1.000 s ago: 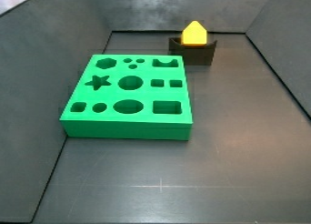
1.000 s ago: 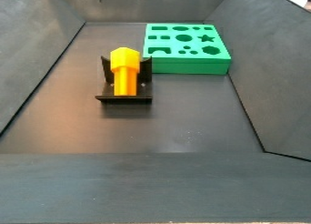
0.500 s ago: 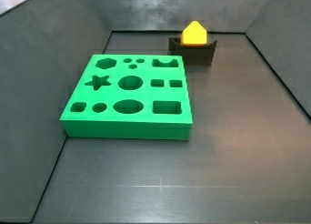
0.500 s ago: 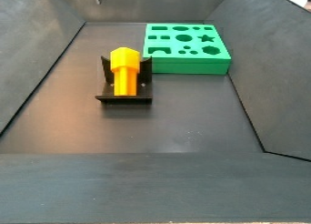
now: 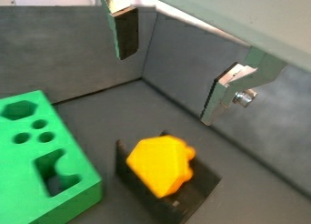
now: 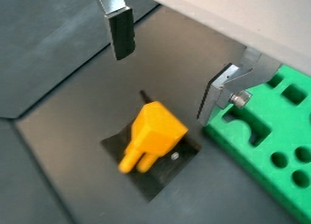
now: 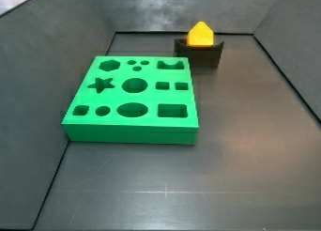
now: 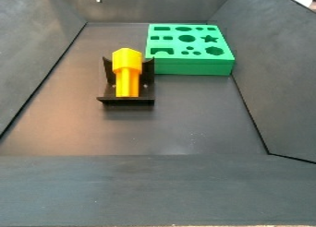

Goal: Pick up the 3 prong object. Move up. Rotate the 3 prong object. Place the 3 prong object on the fixture. Regrasp the 3 prong object. Move to above the board. Insert the 3 prong object.
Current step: Regrasp the 3 prong object.

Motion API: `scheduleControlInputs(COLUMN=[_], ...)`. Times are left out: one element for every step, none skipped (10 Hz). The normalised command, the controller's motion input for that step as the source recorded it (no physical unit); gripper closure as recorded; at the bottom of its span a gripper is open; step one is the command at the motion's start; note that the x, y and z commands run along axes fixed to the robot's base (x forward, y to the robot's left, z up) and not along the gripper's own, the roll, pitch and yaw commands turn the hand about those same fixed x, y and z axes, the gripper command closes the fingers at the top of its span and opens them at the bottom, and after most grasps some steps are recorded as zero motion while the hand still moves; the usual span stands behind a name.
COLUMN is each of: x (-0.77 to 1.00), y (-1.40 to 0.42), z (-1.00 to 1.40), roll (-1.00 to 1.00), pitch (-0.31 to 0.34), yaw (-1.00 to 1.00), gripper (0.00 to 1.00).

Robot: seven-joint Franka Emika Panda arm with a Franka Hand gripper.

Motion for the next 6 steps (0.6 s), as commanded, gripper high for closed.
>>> scheduleControlInputs(x=[0.0, 0.02, 0.03, 0.04, 0.06, 0.07], y=[-0.02, -0.02, -0.02, -0.03, -0.03, -0.03], z=[0.0, -0.01, -0.01, 0.0, -0.01, -0.01], roll=[1.0, 1.0, 1.0, 1.0, 1.0, 1.0], pitch=[-0.016, -0.01, -0.001, 0.017, 0.036, 0.07], yaw=[0.04, 0.04, 0.04, 0.04, 0.05, 0.06], gripper=[0.0, 0.0, 0.0, 0.0, 0.0, 0.0])
